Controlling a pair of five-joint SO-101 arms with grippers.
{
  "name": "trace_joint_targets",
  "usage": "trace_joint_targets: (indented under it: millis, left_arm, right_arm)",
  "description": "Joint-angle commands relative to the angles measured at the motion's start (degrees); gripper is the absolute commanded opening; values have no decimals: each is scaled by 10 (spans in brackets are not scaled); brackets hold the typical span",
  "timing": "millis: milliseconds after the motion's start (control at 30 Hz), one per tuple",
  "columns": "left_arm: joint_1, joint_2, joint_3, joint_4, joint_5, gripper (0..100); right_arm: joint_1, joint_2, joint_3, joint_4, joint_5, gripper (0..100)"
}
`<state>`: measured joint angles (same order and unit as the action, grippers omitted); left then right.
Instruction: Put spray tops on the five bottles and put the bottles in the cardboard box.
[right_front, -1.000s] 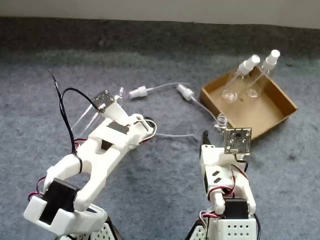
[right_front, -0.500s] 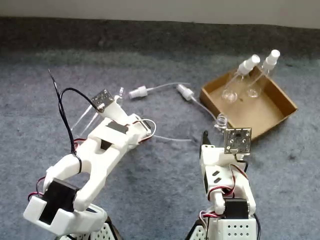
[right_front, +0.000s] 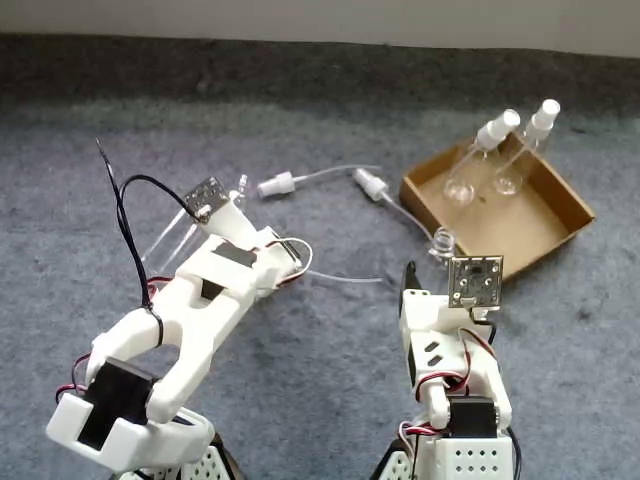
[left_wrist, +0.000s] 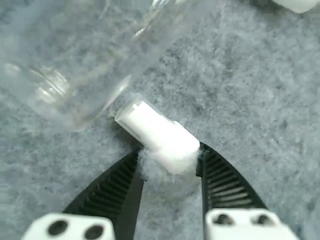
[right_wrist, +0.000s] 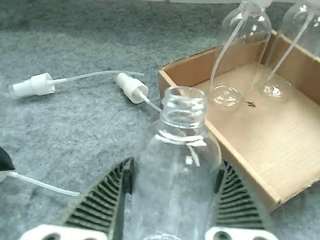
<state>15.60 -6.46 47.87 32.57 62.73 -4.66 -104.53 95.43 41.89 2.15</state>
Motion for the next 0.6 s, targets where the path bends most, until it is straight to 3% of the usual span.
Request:
trace_joint_targets:
  millis: [0, 433, 567]
  left_arm:
    - [-2, -9, -29, -10, -122, 17]
    - [-7, -9, -29, -5, -483, 18]
    - [-6, -9, -41, 26, -520, 18]
  right_arm:
    - [5, -5, 9, -15, -1, 128]
    - [5, -5, 9, -15, -1, 128]
    - [5, -5, 9, -15, -1, 128]
